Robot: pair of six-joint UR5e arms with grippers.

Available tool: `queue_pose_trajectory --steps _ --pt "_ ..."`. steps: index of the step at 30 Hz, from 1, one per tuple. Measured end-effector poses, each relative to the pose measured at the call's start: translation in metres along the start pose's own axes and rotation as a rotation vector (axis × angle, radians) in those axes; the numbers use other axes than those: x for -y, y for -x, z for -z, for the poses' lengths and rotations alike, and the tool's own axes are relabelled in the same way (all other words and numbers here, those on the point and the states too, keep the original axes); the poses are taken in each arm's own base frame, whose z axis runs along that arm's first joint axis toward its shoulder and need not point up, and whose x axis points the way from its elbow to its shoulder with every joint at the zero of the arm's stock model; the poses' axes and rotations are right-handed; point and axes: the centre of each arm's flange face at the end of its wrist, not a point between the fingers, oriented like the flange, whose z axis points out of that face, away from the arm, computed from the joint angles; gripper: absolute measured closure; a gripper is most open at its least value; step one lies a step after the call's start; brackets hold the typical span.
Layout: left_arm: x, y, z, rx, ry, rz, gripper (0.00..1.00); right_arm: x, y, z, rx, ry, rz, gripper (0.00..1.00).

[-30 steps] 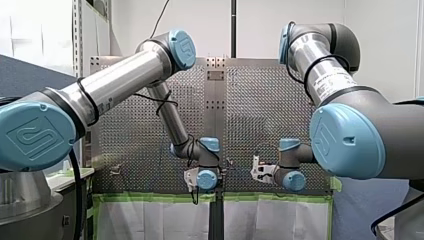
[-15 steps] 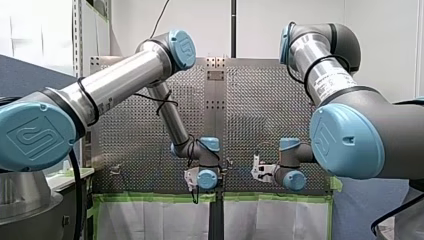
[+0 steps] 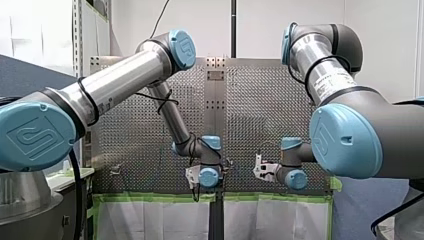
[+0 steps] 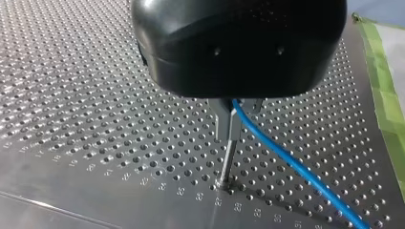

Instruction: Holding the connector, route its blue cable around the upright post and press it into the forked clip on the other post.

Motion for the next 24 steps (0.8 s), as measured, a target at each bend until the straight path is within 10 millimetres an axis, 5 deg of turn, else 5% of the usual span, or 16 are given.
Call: queue_pose_trajectory --steps 24 --pt "-0.006 0.002 -0.008 -0.017 -0.028 -0.004 0.98 -0.014 -0.006 -0.01 -0.002 0.016 -0.002 1.0"
